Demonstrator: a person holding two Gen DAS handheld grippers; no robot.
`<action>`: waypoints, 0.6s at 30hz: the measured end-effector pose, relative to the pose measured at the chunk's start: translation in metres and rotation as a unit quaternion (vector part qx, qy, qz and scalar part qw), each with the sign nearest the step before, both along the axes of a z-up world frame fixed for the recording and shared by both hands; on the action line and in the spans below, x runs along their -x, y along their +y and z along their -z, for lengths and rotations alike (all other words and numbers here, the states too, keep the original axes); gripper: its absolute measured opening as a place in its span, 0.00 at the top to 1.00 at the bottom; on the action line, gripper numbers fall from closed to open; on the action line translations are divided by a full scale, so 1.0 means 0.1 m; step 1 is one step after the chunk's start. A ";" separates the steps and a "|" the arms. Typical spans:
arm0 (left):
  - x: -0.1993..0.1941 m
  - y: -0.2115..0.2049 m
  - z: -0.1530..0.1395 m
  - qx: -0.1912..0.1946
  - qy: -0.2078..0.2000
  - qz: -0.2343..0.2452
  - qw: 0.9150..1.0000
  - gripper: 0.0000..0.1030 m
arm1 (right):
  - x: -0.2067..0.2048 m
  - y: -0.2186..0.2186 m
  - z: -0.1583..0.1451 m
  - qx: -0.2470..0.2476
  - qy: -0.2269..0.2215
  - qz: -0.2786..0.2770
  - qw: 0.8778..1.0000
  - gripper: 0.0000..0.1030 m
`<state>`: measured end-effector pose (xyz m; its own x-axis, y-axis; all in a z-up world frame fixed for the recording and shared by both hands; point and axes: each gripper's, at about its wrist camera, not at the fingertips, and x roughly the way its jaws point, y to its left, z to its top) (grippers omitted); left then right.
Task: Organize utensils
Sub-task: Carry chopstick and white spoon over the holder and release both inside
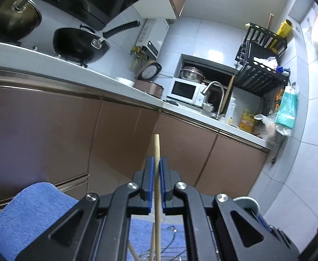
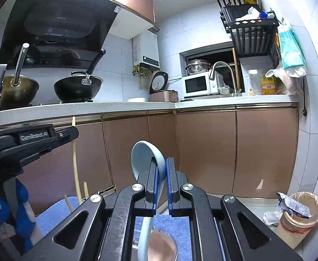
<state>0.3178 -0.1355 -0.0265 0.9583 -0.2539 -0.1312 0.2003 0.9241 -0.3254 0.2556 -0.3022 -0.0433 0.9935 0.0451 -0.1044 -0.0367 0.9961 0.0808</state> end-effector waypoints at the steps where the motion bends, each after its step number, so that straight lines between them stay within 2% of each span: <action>1: 0.02 -0.02 0.04 -0.004 -0.003 -0.004 1.000 0.95 | 0.02 0.01 0.02 0.002 0.000 0.003 1.000 0.93; 6: 0.13 -0.06 0.22 -0.019 -0.025 -0.031 0.999 0.94 | 0.12 0.04 0.14 0.010 0.002 0.003 1.000 0.92; 10: 0.20 -0.05 0.32 -0.020 -0.016 -0.029 0.999 0.94 | 0.25 0.00 0.20 0.004 0.012 -0.001 1.000 0.92; 18: 0.30 -0.07 0.36 -0.048 -0.001 -0.018 0.999 0.92 | 0.33 -0.04 0.28 -0.016 0.047 -0.016 0.999 0.92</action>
<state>0.2879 -0.1420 -0.0624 0.9668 -0.2061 -0.1510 0.1676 0.9578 -0.2336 0.2221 -0.3062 -0.0709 0.9775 0.0811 -0.1946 -0.0588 0.9913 0.1179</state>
